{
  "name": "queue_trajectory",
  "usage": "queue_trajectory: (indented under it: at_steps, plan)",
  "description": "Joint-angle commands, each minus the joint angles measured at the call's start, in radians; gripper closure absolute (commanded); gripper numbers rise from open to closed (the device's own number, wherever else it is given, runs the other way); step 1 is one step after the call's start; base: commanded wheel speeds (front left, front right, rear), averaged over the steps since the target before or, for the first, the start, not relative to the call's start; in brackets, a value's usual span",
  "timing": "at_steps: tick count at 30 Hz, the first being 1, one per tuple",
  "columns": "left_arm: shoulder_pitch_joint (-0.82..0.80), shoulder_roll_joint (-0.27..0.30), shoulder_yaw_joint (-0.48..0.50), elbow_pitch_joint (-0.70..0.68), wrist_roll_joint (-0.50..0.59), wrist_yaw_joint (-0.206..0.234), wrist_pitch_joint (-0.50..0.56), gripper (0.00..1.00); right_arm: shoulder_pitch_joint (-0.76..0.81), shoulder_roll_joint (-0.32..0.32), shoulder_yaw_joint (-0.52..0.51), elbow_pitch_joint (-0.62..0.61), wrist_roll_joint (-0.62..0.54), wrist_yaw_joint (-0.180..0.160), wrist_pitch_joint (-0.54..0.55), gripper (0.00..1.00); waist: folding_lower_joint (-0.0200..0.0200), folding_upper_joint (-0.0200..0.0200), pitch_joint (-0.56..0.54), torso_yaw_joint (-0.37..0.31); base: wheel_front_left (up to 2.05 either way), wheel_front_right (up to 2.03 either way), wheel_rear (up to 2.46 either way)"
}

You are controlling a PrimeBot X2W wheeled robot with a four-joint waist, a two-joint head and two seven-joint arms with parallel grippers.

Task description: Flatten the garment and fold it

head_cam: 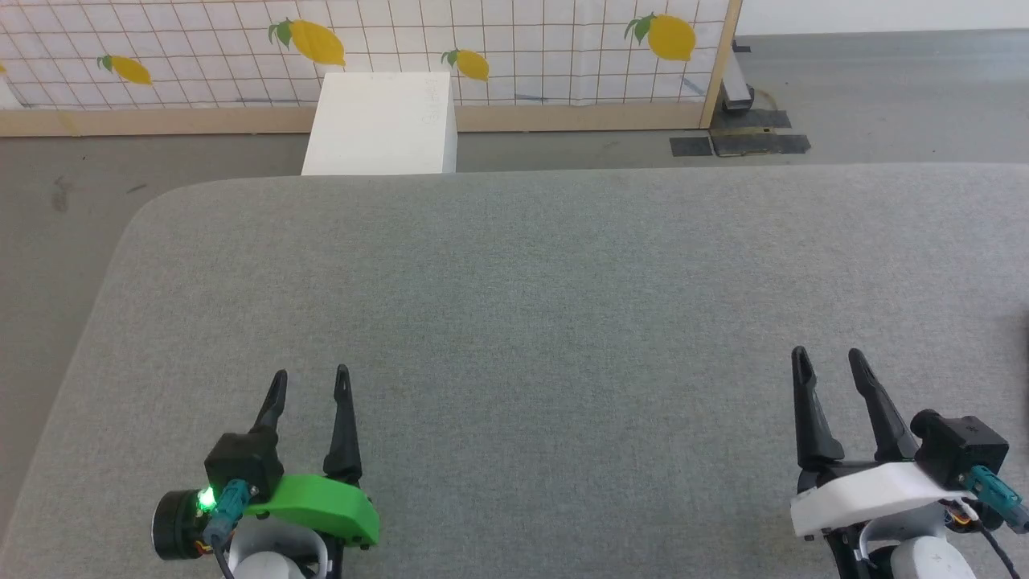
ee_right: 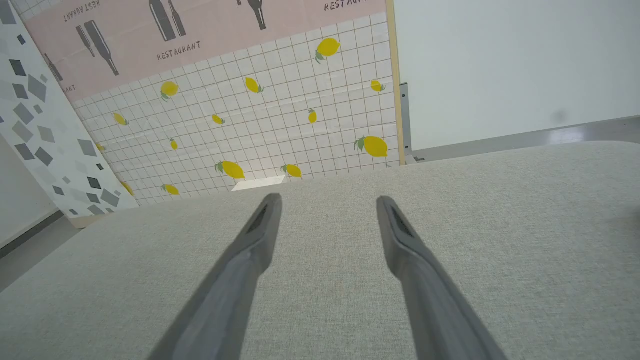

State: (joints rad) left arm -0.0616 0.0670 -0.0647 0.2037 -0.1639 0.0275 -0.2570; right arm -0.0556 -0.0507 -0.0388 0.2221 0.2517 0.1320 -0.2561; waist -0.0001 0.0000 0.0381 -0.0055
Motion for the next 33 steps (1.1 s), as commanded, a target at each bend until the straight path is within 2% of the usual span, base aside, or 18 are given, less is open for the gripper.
queue_trajectory:
  at_steps: [1, 8, 9, 33]
  plan:
    - [0.008, -0.004, 0.000, 0.004, 0.004, -0.003, -0.005, 0.00, 0.010, 0.000, 0.000, 0.005, 0.001, -0.001, -0.006, 0.00, 0.0001, 0.0000, 0.000, 0.000, 0.00, 0.00, 0.00]
    - [0.011, -0.006, 0.002, 0.009, 0.000, -0.005, -0.005, 0.00, 0.004, 0.000, 0.000, 0.020, 0.009, -0.001, -0.006, 0.00, 0.0001, 0.0000, -0.008, -0.002, 0.00, 0.00, 0.00]
    - [0.000, -0.002, 0.000, 0.010, 0.000, -0.001, 0.000, 1.00, 0.000, 0.000, 0.000, 0.019, 0.005, 0.000, 0.000, 1.00, 0.0001, 0.0000, -0.008, -0.002, 0.00, 0.00, 0.00]
    - [0.010, -0.005, 0.010, -0.027, 0.029, -0.006, 0.046, 1.00, 0.010, 0.000, 0.007, -0.023, -0.041, 0.000, 0.046, 1.00, 0.0001, 0.0000, -0.013, -0.001, 0.00, 0.00, 0.00]
